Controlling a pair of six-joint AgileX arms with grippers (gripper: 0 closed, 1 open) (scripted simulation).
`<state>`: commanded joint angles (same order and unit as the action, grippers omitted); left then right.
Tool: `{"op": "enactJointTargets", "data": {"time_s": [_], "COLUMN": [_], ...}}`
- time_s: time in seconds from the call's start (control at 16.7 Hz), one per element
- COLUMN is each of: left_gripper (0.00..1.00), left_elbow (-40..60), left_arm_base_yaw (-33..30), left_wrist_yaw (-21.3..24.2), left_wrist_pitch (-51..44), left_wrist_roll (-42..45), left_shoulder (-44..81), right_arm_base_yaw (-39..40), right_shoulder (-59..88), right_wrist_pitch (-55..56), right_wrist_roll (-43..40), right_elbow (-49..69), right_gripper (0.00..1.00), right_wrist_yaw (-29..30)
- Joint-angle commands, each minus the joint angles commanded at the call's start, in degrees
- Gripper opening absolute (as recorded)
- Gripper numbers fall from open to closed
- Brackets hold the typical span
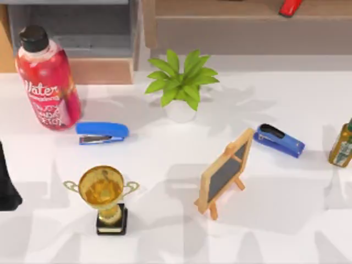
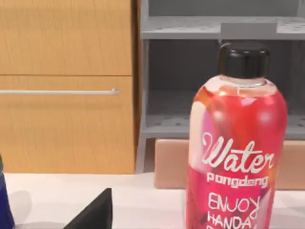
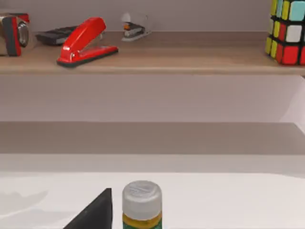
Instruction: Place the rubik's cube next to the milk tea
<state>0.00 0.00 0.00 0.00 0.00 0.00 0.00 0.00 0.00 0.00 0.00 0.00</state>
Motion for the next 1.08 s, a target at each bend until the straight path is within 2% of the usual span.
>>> {"op": "enactJointTargets", "data": {"time_s": [0.24,0.48,1.08], "left_gripper": [1.0,1.0,1.0], "left_elbow": [0.0,0.0,0.0], "left_arm_base_yaw": [0.0,0.0,0.0], "left_wrist_yaw": [0.0,0.0,0.0], "left_wrist_pitch": [0.0,0.0,0.0], "left_wrist_roll": [0.0,0.0,0.0], "left_shoulder": [0.0,0.0,0.0], "right_arm_base_yaw": [-0.28,-2.37,-13.75], "right_shoulder": [1.76,12.55,69.15], "right_wrist_pitch": [1.27,8.06,37.54], "right_wrist_roll": [0.34,1.43,0.53], "right_elbow": [1.15,7.31,34.14], "right_gripper": [1.0,1.0,1.0], "right_wrist_yaw": [-0.68,-3.78,-14.42]}}
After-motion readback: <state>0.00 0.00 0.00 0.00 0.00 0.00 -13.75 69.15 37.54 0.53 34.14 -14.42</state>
